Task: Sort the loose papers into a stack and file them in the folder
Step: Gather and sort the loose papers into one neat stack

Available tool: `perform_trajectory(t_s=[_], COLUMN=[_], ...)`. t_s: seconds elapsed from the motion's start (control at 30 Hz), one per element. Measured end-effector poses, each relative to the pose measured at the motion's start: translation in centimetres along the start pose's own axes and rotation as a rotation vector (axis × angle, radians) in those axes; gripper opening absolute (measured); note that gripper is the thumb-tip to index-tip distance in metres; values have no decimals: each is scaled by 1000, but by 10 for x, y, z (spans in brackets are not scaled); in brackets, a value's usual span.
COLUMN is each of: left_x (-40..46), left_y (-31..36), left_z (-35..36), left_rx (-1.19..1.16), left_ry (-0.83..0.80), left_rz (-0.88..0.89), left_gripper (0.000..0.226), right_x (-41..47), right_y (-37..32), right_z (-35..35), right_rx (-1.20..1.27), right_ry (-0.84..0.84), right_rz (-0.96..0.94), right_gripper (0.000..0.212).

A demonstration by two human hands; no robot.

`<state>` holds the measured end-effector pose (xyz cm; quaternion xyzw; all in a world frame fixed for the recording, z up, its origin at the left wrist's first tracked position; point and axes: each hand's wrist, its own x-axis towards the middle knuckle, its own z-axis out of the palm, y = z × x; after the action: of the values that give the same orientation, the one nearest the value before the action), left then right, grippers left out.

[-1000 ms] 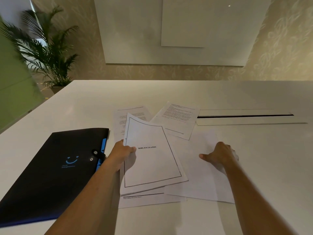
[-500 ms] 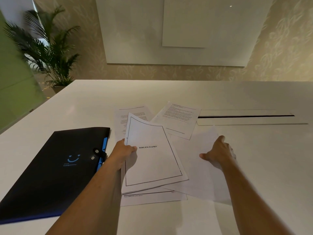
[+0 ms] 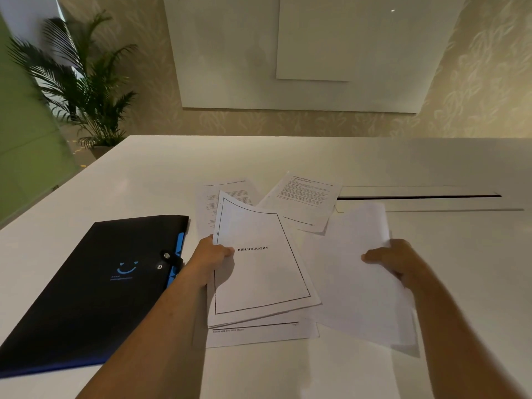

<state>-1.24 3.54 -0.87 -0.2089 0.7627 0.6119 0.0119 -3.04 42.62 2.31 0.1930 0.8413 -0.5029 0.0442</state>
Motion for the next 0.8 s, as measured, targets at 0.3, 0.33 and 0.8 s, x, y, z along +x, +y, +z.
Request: perform_trajectory(t_s=[0.3,0.33,0.8], left_x=[-2,-2,-9], left_y=[1,1,5], left_z=[-1,-1,-11], left_rx=[15,21,-12], left_ry=[-7,-7,-137], left_rz=[-5,-8,14], left_gripper=[38,40,38], right_x=[-34,-38,-60], right_y=[-30,-40,-119], right_z=[-79,-86,12], right_rx=[-315,-346,549], right_ry=[132,146,-377], right_rz=[-255,-290,-608], right_gripper=[25,33,50])
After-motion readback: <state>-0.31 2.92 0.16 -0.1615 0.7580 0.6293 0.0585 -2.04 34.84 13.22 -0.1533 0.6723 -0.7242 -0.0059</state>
